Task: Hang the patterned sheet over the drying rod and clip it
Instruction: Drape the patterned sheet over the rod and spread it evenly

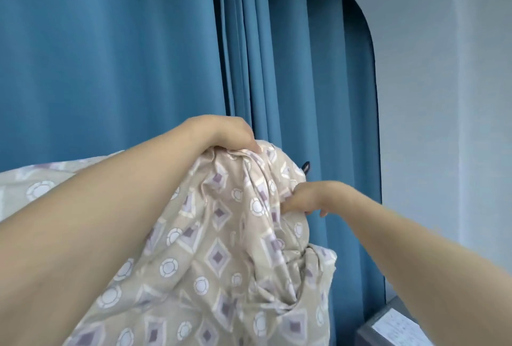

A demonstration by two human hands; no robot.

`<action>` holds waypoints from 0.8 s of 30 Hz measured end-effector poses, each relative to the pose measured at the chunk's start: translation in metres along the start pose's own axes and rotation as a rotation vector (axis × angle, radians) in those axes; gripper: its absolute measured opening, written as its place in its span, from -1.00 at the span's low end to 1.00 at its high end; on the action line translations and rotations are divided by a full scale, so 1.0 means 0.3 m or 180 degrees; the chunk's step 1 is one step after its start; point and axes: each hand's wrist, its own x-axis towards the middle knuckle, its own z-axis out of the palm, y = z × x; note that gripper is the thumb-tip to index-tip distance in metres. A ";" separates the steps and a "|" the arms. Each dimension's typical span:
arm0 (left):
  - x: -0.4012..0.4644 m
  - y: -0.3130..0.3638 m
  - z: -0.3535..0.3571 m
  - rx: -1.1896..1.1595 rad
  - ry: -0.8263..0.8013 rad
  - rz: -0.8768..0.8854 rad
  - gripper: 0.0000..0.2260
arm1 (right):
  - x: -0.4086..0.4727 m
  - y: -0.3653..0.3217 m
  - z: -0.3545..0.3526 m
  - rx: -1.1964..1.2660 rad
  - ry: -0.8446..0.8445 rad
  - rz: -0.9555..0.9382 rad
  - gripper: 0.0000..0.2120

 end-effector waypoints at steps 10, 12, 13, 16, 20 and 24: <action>0.045 -0.005 0.044 -0.0868 0.1211 0.0050 -0.87 | -0.014 0.119 -0.154 0.1987 0.0673 -0.0508 -0.79; 0.057 -0.001 0.056 -0.1588 0.1487 -0.0073 -0.85 | -0.026 0.106 -0.246 0.2205 0.1747 -0.0653 -0.83; 0.063 0.005 0.060 -0.1845 0.1647 -0.0101 -0.83 | -0.031 0.088 -0.287 0.2341 0.2251 -0.0791 -0.81; 0.086 0.004 0.052 -0.2507 0.2401 -0.0202 -0.80 | -0.060 0.022 -0.376 0.3553 0.1829 -0.1428 -0.86; 0.118 -0.047 0.027 -0.3125 0.3155 -0.0488 -0.80 | -0.039 0.033 -0.329 0.3830 -0.0475 -0.1502 -0.37; 0.122 -0.041 0.090 -0.2825 0.2943 -0.0302 -0.84 | 0.031 0.043 -0.206 0.2244 -0.1165 -0.0543 -0.70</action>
